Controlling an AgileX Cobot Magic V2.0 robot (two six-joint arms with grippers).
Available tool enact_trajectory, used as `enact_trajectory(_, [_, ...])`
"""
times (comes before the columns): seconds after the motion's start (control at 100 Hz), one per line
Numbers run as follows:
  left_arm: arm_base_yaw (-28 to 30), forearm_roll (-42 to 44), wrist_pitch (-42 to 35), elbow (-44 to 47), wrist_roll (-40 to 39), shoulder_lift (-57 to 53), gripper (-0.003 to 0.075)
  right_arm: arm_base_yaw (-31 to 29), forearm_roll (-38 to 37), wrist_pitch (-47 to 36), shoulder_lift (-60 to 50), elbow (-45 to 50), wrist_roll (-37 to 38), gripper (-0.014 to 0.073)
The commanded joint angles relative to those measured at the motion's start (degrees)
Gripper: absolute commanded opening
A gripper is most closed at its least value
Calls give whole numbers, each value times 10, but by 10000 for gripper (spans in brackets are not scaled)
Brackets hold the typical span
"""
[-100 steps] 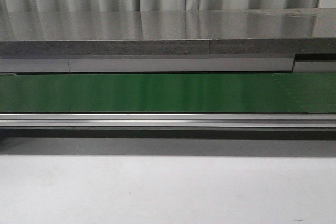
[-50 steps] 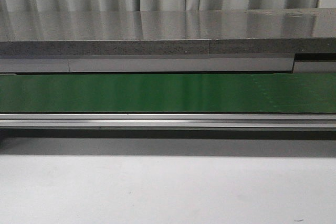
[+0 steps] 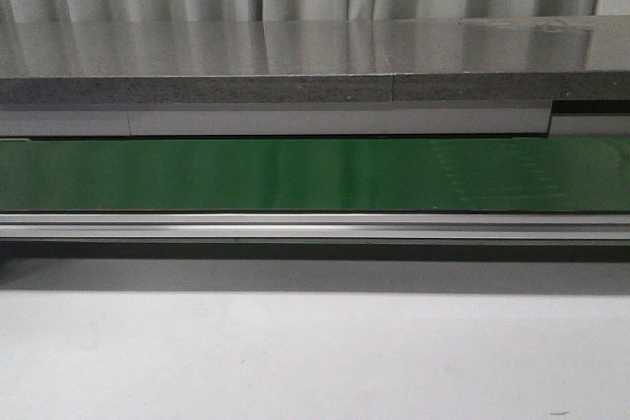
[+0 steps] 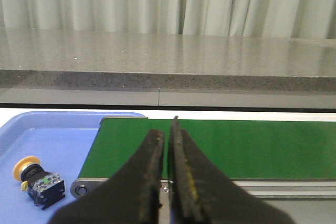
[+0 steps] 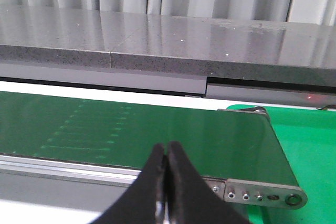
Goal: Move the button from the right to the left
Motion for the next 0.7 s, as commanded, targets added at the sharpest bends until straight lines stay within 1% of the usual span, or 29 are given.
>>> enact_trajectory(0.0, [-4,-5,-50,23,-6,-21,5,1,1,-50,-11,1,2,-64])
enact_trajectory(0.69, [-4,-5,-50,23,-6,-21,5,1,1,-42,-11,1,2,-64])
